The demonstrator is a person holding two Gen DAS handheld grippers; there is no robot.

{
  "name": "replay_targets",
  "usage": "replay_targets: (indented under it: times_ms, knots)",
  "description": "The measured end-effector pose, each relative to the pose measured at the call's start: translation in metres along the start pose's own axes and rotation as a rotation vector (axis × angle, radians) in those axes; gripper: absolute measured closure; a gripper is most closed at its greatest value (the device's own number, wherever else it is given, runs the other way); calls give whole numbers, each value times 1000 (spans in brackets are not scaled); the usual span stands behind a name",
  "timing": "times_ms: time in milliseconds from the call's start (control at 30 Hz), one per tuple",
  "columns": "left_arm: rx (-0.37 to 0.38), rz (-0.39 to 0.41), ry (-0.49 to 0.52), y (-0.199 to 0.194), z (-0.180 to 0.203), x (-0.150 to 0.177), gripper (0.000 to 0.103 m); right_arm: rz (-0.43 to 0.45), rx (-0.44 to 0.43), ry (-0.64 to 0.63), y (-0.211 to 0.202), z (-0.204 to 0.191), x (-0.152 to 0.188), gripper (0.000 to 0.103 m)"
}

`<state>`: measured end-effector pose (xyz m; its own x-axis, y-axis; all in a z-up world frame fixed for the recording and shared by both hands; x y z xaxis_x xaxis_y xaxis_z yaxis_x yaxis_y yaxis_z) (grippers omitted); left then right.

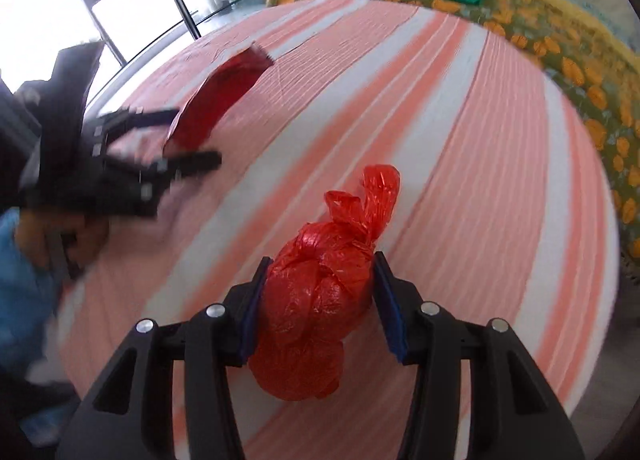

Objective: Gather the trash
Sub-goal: 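Carry the snack bar and red bag over the wastebasket and open both tools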

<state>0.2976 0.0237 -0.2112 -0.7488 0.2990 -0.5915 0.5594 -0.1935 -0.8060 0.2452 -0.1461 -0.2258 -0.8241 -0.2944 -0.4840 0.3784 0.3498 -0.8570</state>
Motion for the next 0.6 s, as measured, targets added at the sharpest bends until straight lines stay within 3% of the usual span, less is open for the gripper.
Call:
replay_targets:
  times_ms: [133, 233, 400, 500, 567, 600]
  knots:
    - [83, -2, 10, -6, -1, 1, 5, 45, -9, 58, -9, 2, 14, 33]
    - [87, -19, 30, -10, 2, 4, 5, 66, -28, 134, -15, 8, 16, 30]
    - [6, -9, 32, -8, -1, 4, 7, 75, -16, 232, -22, 9, 17, 30]
    - [-15, -1, 10, -8, -5, 3, 16, 64, -3, 248, -22, 8, 16, 30]
    - [-14, 10, 0, -9, -3, 0, 28, 56, 15, 251, -18, 6, 18, 33]
    - [-17, 14, -1, -10, -3, -2, 40, 61, 36, 253, -17, 8, 18, 48]
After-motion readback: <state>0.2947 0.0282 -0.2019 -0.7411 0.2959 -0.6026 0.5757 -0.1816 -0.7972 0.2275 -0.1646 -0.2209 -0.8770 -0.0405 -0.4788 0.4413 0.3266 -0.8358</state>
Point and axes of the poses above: each gripper's, at about its wrist camera, not at the fingertips, and y roughly the way its jaws point, z to its right, x to its underside, the point moved 7 cm from there along y, roughly the way its jaws point, and after that the axes turned 5 degrees about -x, right-handed, at the moved point
